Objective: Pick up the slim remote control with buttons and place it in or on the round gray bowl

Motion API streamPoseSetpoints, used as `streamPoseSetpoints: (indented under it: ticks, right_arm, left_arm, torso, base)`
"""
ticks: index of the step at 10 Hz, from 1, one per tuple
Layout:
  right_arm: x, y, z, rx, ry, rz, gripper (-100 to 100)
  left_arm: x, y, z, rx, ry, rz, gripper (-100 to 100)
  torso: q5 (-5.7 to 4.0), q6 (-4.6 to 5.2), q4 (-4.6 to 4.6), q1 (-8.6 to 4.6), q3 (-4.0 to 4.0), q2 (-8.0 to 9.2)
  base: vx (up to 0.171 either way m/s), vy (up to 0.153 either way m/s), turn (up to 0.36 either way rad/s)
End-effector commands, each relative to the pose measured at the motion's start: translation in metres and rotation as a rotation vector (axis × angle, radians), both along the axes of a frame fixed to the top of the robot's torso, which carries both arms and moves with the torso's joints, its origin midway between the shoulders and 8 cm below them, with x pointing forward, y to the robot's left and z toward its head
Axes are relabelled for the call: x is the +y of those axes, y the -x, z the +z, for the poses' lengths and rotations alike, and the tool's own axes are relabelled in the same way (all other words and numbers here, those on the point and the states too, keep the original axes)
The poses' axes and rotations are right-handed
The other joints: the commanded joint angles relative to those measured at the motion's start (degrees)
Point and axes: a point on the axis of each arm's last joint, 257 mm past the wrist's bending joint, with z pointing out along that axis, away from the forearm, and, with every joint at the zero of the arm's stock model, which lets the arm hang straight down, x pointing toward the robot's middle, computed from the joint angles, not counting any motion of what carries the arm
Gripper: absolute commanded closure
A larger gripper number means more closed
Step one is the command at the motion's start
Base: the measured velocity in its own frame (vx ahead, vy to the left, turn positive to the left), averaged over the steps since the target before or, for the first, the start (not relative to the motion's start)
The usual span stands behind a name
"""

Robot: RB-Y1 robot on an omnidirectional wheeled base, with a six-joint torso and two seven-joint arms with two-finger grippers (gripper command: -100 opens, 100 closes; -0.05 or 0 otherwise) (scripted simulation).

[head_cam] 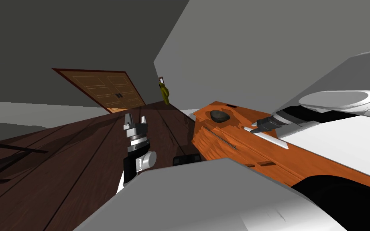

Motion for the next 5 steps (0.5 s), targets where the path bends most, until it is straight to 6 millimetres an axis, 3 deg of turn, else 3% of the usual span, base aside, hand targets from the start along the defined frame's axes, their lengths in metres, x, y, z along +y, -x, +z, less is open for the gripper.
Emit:
streamPoseSetpoints:
  ticks: [1, 3, 4, 5]
  right_arm:
    - [-0.001, 0.004, 0.001, 0.009, 0.008, -0.001, -100]
    - [-0.023, 0.031, -0.009, 0.121, 0.077, -0.009, -100]
    - [-0.023, 0.031, -0.009, 0.121, 0.077, -0.009, -100]
    - [-0.038, 0.055, -0.017, 0.205, 0.119, -0.019, -100]
  left_arm:
    - [0.000, 0.000, 0.000, 0.000, 0.000, 0.000, 0]
    - [0.000, 0.000, 0.000, 0.000, 0.000, 0.000, 0]
    - [0.000, 0.000, 0.000, 0.000, 0.000, 0.000, 0]
    - [0.000, 0.000, 0.000, 0.000, 0.000, 0.000, 0]
  torso:
    - [0.00, 0.00, 0.00, 0.00, 0.00, 0.00]
    - [0.03, 0.01, 0.03, 0.09, 0.07, 0.12]
    - [0.02, 0.00, 0.01, 0.02, 0.02, 0.02]
    - [0.01, -0.01, 0.00, 0.01, 0.00, 0.00]
  base:
    - [0.016, -0.009, -0.006]
    - [0.039, -0.024, 0.022]
    - [0.052, -0.035, 0.013]
    - [0.048, -0.036, 0.022]
